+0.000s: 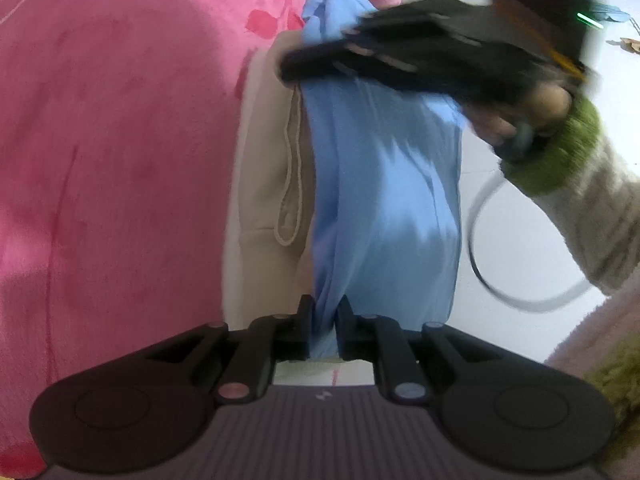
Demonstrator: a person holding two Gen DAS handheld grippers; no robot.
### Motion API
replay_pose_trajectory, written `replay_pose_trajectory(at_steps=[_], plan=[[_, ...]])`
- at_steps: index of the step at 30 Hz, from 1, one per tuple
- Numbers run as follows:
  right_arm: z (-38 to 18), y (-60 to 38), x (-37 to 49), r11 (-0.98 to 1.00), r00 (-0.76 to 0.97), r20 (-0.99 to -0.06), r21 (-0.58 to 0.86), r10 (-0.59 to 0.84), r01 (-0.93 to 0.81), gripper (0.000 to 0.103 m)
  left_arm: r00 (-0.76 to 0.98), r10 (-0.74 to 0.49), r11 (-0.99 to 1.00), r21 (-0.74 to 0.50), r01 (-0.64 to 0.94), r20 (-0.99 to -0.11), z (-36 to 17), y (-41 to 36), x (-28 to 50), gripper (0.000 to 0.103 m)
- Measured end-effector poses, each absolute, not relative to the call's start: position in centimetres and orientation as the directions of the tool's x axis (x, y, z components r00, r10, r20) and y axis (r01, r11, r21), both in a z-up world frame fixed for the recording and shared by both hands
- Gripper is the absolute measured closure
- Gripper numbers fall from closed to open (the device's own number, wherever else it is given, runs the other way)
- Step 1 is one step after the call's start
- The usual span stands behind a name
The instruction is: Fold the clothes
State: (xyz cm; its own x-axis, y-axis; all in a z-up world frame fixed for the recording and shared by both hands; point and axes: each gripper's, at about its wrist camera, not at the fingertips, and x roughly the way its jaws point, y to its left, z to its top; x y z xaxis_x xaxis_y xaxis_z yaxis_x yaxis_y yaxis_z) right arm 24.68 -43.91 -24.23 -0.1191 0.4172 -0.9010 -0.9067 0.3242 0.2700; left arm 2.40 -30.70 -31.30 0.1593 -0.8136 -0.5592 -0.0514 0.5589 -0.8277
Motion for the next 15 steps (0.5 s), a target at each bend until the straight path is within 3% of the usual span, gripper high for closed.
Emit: replay_pose_trajectory(at_steps=[4, 15], plan=[[-24.5, -44.8, 28.9, 0.574, 0.146, -0.899, 0.133, 0.414, -0.808, 0.098, 0.155, -0.808, 0.569, -0.821, -0.042, -0.568, -31.3, -30.8, 2.0, 0.089], [-21.8, -49.7, 24.3, 0.653, 0.198, -0.837, 0.228, 0.511, -0.723, 0.100, 0.166, -0.789, 0.598, -0.801, -0.009, -0.591, -30.7, -30.5, 1.0, 0.087]])
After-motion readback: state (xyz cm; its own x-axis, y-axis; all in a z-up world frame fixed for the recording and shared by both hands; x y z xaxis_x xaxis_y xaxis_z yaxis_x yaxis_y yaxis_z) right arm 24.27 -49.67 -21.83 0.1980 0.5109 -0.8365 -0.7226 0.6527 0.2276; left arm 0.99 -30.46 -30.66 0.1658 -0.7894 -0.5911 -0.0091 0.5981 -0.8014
